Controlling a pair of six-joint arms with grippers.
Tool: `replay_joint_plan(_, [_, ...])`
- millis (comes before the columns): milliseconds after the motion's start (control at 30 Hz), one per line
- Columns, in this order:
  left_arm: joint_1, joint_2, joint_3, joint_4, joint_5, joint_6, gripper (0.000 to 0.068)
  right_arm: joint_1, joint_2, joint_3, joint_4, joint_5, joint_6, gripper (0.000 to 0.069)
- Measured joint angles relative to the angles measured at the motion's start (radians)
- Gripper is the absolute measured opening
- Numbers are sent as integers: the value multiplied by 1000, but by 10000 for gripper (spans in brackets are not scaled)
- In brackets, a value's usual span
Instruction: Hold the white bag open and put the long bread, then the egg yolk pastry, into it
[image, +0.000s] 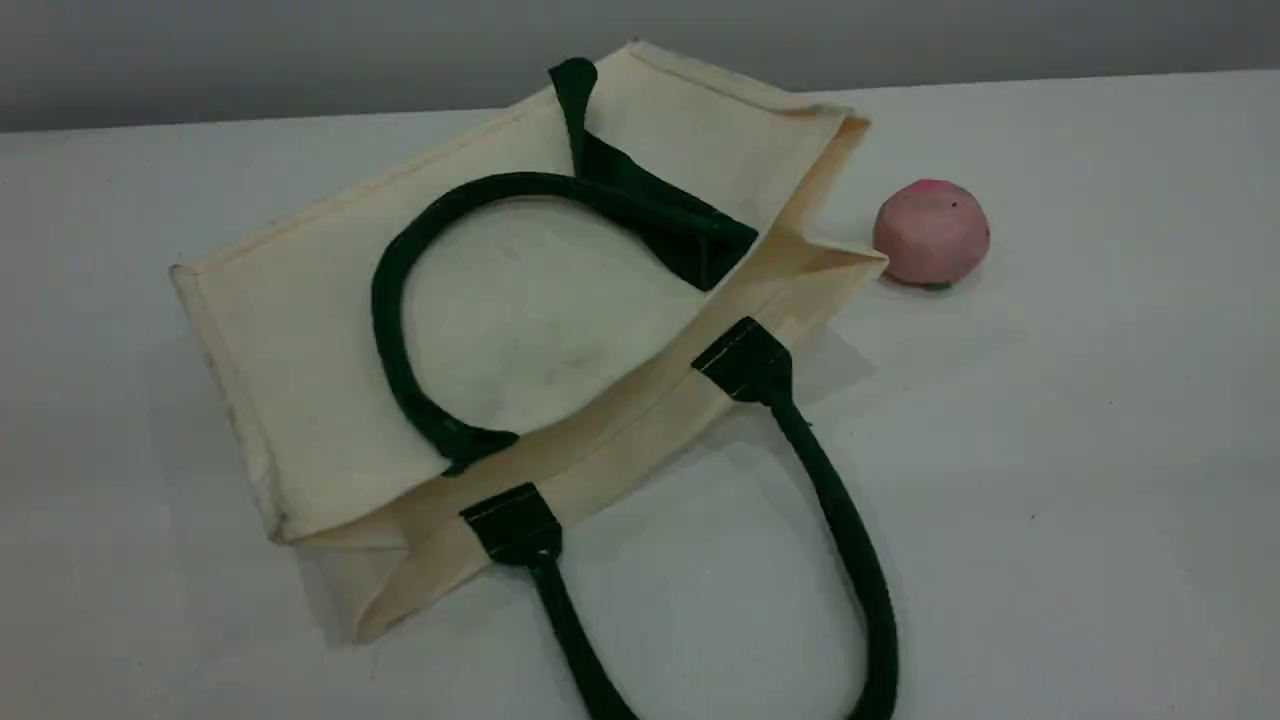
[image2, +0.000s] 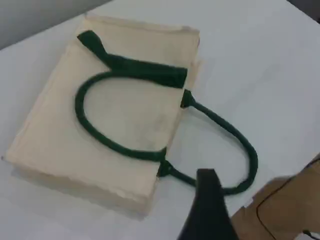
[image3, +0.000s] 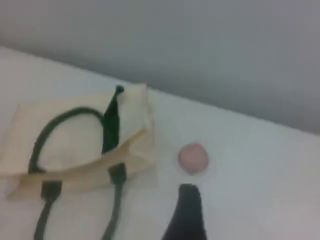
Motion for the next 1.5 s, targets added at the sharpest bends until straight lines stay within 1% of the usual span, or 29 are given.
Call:
replay_joint_plan(167, [0, -177, 131, 0, -6, -1, 484, 0, -62, 106, 37, -22, 0, 561])
replay_joint_plan(233, [0, -241, 178, 1, -46, -6, 484, 0, -86, 138, 50, -26, 0, 561])
replay_joint_plan(300, [0, -291, 232, 23, -88, -16, 484, 0, -106, 165, 57, -35, 4, 561])
replay_joint_plan(367, [0, -331, 282, 84, -99, -64, 484, 0, -123, 185, 58, -48, 20, 561])
replay_joint_plan(500, [0, -382, 386, 229, -100, -225, 484, 0, -131, 188, 64, -47, 23, 561])
replay_joint_plan(533, [0, -388, 418, 276, -102, -268, 484, 0, -131, 188, 64, -47, 23, 561])
replay_joint_plan(633, [0, -397, 462, 361, -149, -369, 484, 0, -131, 187, 66, -47, 23, 561])
replay_joint_plan(700, [0, -397, 462, 391, -147, -412, 484, 0, -131, 187, 66, -46, 23, 561])
replay_joint_plan(933, [0, -397, 462, 392, -145, -416, 473, 0, -131, 187, 79, -48, 22, 561])
replay_joint_plan(1167, [0, -397, 462, 392, -143, -413, 473, 0, -131, 187, 78, -97, 20, 561])
replay_joint_plan(1500, [0, -397, 462, 392, -143, -413, 473, -2, -133, 187, 45, -97, 11, 561])
